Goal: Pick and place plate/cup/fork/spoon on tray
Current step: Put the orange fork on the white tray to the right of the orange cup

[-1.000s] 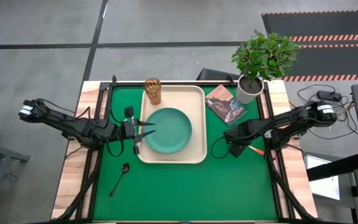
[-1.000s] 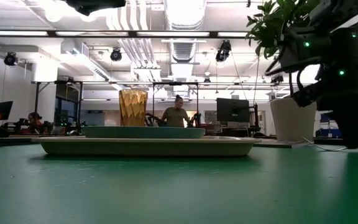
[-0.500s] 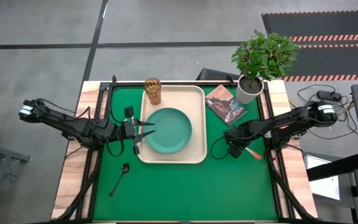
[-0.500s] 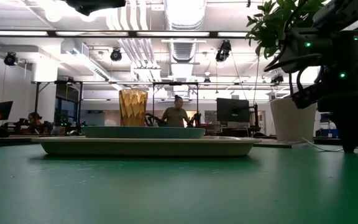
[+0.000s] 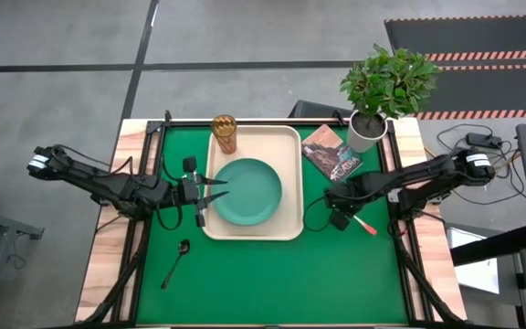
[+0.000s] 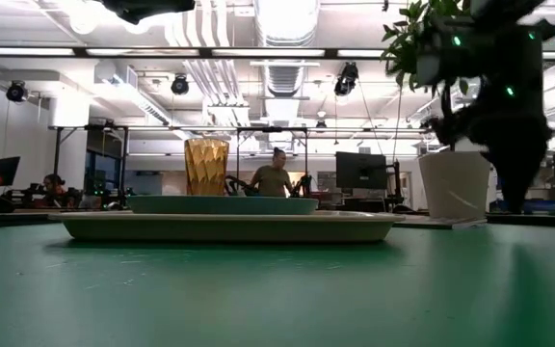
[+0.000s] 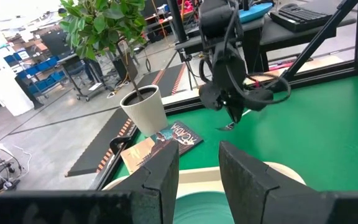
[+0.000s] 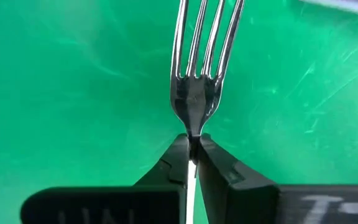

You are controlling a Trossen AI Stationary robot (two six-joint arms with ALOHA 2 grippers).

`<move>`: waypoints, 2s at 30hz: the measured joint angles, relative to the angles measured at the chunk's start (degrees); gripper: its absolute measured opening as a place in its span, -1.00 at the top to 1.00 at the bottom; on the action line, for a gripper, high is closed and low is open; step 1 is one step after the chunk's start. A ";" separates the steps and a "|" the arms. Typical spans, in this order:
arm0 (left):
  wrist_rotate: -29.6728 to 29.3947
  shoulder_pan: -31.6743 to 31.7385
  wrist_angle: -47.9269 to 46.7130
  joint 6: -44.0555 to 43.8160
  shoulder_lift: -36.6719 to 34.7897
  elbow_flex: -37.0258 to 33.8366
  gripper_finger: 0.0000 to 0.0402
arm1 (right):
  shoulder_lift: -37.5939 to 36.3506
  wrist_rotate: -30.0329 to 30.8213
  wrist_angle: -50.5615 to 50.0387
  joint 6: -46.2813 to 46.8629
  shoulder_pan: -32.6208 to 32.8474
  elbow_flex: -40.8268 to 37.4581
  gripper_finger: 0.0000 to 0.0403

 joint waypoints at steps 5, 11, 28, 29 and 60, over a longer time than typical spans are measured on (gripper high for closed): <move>-0.01 0.00 0.25 0.00 -0.02 0.00 0.52 | 0.00 0.15 -2.60 -2.33 0.00 6.57 0.94; -0.41 0.00 0.12 1.04 -0.88 0.00 0.52 | 1.28 3.15 -3.03 -5.85 -0.09 14.72 0.94; -0.42 0.00 -0.17 0.96 -5.83 -1.31 0.52 | 25.05 4.44 -11.38 -29.59 -4.82 54.43 0.94; -0.42 0.00 0.02 0.97 -6.21 -1.59 0.52 | 26.31 4.46 -11.70 -31.13 -5.52 56.55 0.94; -0.40 0.00 1.36 -0.60 -12.97 -4.35 0.52 | 51.99 4.00 -1.14 -71.90 -27.32 76.84 0.94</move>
